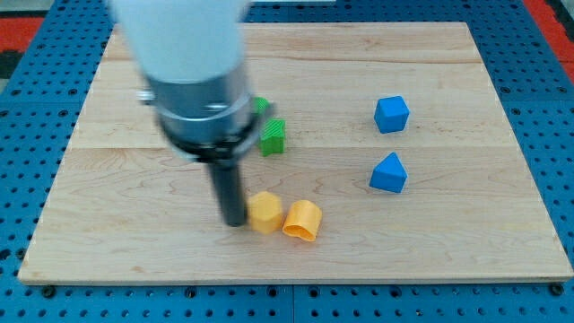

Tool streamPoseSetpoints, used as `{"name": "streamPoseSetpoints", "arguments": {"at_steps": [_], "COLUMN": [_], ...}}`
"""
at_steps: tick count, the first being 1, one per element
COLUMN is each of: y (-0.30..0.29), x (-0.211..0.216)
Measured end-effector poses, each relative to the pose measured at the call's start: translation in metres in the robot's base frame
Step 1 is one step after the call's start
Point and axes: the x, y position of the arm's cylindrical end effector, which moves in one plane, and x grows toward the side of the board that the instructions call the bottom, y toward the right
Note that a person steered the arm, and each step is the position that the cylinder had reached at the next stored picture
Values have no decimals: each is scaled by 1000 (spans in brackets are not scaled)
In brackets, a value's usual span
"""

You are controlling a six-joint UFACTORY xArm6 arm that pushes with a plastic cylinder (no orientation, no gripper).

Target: Push the red star to the top side of the board

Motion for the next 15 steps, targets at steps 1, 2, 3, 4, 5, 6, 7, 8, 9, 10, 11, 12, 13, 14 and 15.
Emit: {"name": "streamPoseSetpoints", "arguments": {"at_steps": [1, 2, 3, 4, 5, 6, 7, 8, 9, 10, 11, 12, 13, 14, 15], "y": [-48, -94, -55, 1, 8, 8, 10, 11, 11, 14, 16, 13, 2, 2, 1], "x": [2, -4, -9, -33, -38, -39, -40, -40, -40, -40, -40, -40, -40, -40, -40]}}
